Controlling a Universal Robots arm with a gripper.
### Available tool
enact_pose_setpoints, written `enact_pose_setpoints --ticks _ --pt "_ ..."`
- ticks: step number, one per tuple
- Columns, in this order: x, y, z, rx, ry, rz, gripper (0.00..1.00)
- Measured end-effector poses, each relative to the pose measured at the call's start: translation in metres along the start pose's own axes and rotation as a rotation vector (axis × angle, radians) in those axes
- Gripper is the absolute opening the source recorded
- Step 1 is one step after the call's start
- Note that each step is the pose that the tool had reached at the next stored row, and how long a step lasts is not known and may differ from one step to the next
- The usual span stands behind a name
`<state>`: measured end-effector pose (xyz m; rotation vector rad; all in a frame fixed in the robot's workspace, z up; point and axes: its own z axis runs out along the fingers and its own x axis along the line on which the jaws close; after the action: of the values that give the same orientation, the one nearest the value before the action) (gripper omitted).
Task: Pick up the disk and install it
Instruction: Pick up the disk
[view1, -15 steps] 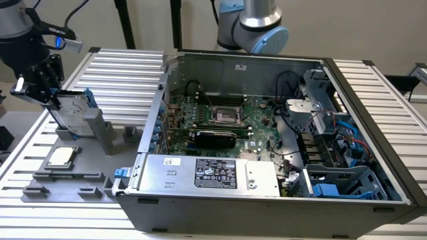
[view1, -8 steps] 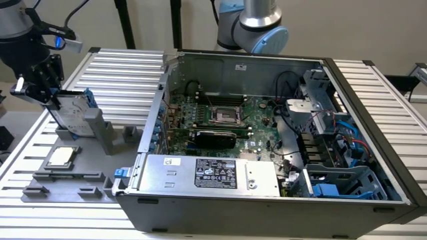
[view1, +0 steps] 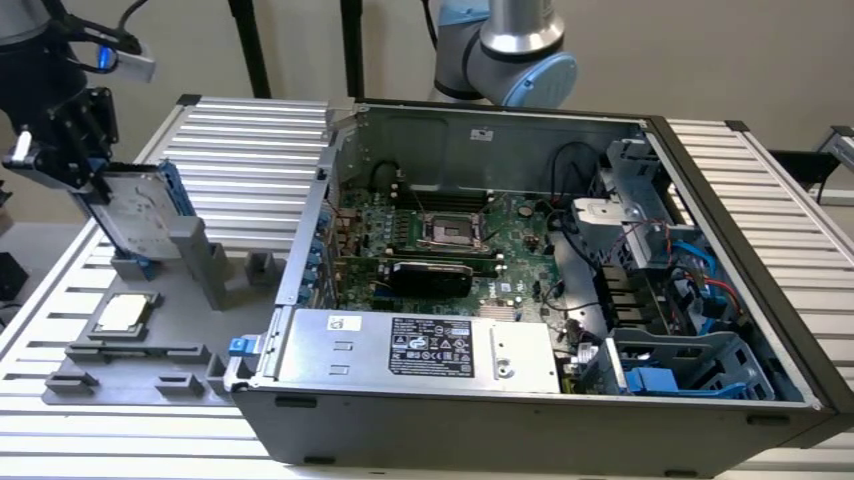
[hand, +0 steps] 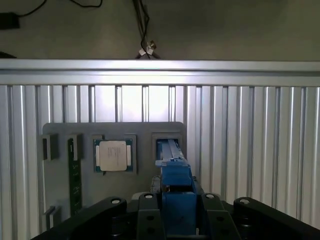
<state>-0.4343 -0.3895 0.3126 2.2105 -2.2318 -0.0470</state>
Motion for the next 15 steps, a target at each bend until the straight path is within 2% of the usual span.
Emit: enact_pose_setpoints --ticks 15 --pt "-0.001 -0.002 -0.0683 -0.0002 0.0001 0.0 0.32"
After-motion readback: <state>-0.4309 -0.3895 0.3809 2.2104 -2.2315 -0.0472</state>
